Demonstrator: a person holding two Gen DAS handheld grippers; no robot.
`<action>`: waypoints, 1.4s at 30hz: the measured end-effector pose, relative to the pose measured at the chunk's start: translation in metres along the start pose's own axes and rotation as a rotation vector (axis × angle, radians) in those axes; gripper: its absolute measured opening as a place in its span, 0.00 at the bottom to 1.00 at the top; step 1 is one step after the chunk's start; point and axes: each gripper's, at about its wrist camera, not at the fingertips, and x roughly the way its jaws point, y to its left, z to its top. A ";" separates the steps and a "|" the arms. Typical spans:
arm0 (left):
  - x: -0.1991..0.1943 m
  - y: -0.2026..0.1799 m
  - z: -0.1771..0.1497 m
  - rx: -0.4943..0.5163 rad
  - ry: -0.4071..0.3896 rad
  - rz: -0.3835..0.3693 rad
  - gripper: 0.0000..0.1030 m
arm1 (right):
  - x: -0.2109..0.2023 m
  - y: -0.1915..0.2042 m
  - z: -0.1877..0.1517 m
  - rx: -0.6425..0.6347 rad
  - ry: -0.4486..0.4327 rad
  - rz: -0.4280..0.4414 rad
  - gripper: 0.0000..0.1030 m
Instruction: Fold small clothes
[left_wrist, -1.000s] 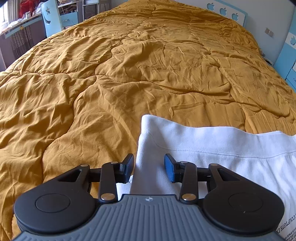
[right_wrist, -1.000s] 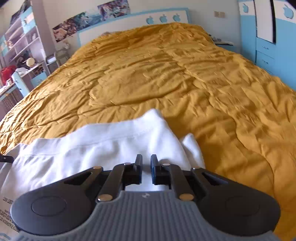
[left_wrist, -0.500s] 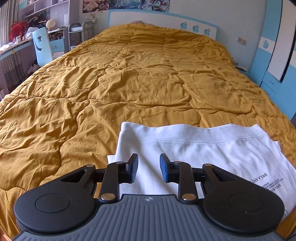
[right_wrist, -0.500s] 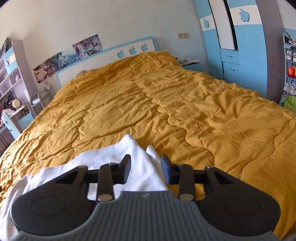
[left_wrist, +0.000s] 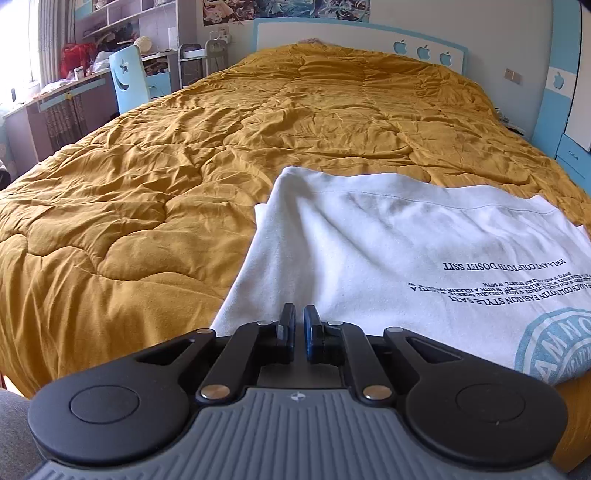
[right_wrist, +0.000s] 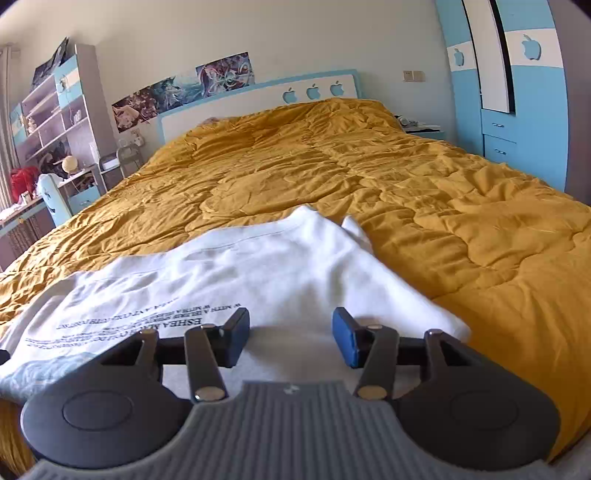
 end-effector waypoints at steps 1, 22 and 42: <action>-0.001 0.002 0.000 -0.013 0.002 0.001 0.11 | 0.001 -0.002 0.001 0.000 0.015 -0.024 0.45; -0.038 -0.004 0.008 -0.087 -0.196 -0.109 0.61 | -0.051 -0.044 0.003 0.335 -0.062 -0.138 0.79; -0.035 0.012 -0.003 -0.191 -0.137 -0.175 0.61 | -0.001 -0.050 -0.057 1.082 0.103 0.383 0.77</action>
